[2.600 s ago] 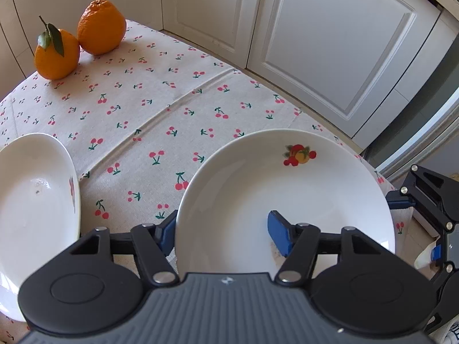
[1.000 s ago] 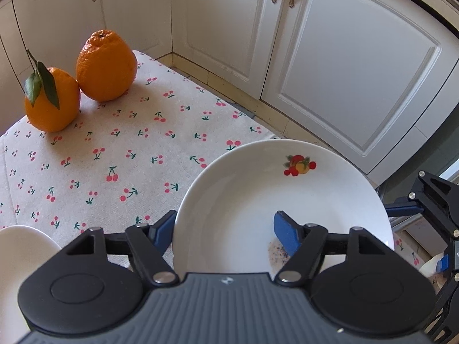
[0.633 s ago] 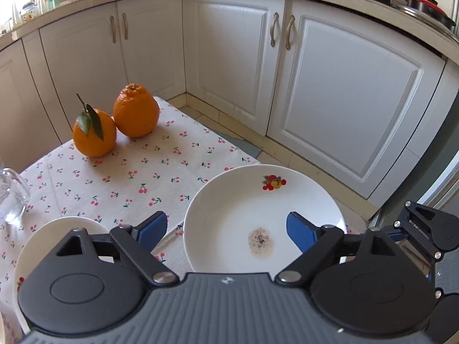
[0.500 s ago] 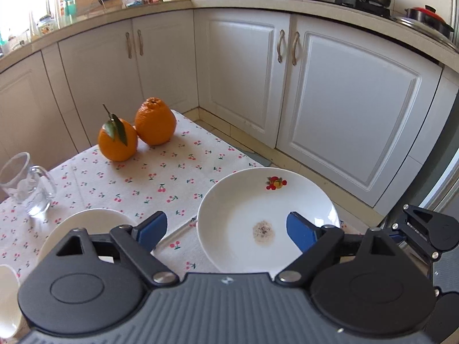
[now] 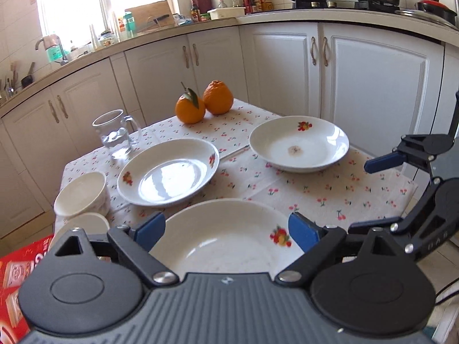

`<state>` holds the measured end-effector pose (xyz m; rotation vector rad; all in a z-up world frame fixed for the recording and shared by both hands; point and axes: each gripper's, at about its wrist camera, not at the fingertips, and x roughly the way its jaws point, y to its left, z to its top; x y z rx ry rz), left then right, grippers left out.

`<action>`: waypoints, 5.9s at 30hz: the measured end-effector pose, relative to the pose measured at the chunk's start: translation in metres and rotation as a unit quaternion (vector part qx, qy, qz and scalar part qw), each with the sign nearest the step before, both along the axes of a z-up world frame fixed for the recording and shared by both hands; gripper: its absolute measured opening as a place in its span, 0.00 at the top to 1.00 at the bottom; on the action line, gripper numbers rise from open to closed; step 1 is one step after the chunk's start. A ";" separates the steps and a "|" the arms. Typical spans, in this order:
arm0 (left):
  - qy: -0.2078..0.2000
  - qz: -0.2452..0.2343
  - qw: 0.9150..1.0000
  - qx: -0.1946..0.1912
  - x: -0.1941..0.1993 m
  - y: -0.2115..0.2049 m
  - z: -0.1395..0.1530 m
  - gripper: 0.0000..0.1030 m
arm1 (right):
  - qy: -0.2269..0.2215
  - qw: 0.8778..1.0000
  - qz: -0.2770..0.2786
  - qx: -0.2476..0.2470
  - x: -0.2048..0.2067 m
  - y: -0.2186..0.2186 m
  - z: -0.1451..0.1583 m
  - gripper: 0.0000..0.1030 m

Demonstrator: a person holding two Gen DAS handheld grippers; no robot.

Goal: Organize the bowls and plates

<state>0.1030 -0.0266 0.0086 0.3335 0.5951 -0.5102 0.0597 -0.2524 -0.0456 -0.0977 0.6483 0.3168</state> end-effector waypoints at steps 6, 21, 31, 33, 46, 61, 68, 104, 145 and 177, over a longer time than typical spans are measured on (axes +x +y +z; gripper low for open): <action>0.021 0.040 0.999 -0.023 -0.031 0.031 -0.017 0.10 | 0.000 1.000 0.005 0.008 -0.008 0.012 -0.003 0.00; 0.055 0.067 0.996 -0.003 -0.048 0.041 -0.049 0.10 | 0.022 0.999 0.029 0.002 0.011 0.021 -0.007 0.00; 0.073 0.077 0.994 -0.011 -0.043 0.039 -0.063 0.10 | 0.036 0.996 0.079 -0.004 0.033 0.033 -0.005 0.00; 0.074 0.077 0.994 -0.012 -0.042 0.037 -0.064 0.10 | 0.041 0.994 0.100 -0.009 0.041 0.039 -0.003 0.00; 0.077 0.088 0.993 -0.023 -0.036 0.035 -0.070 0.10 | 0.133 0.967 0.219 0.004 0.113 0.072 -0.019 0.00; 0.082 0.087 0.993 -0.025 -0.032 0.033 -0.071 0.10 | 0.176 0.943 0.283 0.013 0.171 0.090 -0.026 0.15; 0.085 0.085 0.992 -0.027 -0.030 0.033 -0.072 0.10 | 0.197 0.928 0.315 0.019 0.191 0.102 -0.025 0.19; 0.092 0.049 0.994 -0.024 -0.025 0.029 -0.064 0.16 | 0.222 0.924 0.313 -0.001 0.195 0.099 -0.013 0.20; 0.091 -0.118 0.989 0.000 0.060 -0.131 -0.049 0.16 | 0.161 0.980 0.112 0.023 0.218 -0.088 0.013 0.20; 0.081 -0.134 0.988 0.013 0.083 -0.153 -0.058 0.16 | 0.172 0.983 0.053 0.033 0.217 -0.119 -0.005 0.20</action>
